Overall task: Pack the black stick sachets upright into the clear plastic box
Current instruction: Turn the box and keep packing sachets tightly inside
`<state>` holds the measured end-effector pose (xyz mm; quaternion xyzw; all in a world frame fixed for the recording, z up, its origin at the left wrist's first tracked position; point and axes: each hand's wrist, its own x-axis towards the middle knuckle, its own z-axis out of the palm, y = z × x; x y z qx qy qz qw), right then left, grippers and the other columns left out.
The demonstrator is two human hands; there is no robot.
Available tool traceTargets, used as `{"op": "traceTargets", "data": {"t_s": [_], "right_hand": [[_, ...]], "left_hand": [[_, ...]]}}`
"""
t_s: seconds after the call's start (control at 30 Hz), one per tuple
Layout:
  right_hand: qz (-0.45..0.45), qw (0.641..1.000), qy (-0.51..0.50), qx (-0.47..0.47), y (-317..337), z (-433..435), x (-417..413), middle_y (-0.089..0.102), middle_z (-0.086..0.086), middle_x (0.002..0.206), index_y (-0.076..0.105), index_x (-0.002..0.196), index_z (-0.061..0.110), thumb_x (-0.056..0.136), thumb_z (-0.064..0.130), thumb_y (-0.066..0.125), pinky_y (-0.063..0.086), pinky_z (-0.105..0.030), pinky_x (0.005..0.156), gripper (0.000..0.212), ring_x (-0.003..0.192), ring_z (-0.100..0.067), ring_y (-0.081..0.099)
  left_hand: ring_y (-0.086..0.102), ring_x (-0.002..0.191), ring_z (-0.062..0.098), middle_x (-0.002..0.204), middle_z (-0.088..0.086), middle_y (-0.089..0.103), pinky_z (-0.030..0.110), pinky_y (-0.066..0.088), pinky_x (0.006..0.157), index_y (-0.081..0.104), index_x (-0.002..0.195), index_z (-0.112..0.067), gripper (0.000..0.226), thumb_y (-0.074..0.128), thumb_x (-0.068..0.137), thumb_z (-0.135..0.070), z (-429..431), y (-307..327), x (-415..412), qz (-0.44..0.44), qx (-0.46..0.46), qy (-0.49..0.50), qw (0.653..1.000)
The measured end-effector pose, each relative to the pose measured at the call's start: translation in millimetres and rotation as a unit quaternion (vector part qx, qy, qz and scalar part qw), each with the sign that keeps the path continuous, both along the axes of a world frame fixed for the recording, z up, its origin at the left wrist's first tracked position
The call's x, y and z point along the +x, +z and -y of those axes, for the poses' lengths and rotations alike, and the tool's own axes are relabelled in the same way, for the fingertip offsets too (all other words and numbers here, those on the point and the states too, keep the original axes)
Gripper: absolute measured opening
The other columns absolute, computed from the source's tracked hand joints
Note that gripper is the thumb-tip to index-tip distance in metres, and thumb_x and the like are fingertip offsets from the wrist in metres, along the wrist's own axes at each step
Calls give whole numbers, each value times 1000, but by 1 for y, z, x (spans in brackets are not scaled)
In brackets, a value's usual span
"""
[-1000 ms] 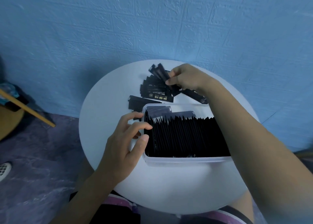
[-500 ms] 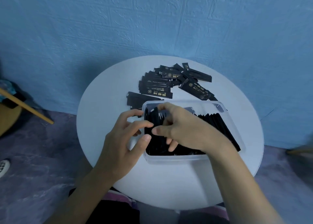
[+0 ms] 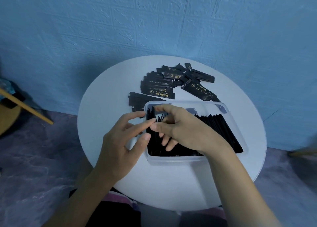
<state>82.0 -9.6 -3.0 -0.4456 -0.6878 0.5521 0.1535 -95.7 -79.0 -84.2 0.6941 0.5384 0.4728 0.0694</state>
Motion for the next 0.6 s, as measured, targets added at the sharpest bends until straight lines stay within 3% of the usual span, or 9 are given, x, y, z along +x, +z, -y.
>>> {"op": "traceTargets", "data": {"t_s": [0.37, 0.6], "right_hand": [[3, 1000, 19, -8, 1, 0, 6, 62, -10, 86, 43, 149, 19, 97, 17, 66, 57, -28, 57, 58, 60, -15, 64], [26, 999, 20, 4, 2, 1, 10, 65, -4, 90, 42, 151, 18, 94, 13, 69, 57, -27, 59, 63, 62, -13, 66]], "left_hand": [[61, 84, 4, 136, -4, 54, 18, 49, 72, 67, 128, -30, 36, 44, 101, -36, 0, -1, 0, -1, -14, -12, 1000], [61, 85, 2, 135, 1, 56, 14, 48, 73, 73, 118, -21, 35, 46, 100, -33, -1, 0, 1, -9, -9, -4, 1000]]}}
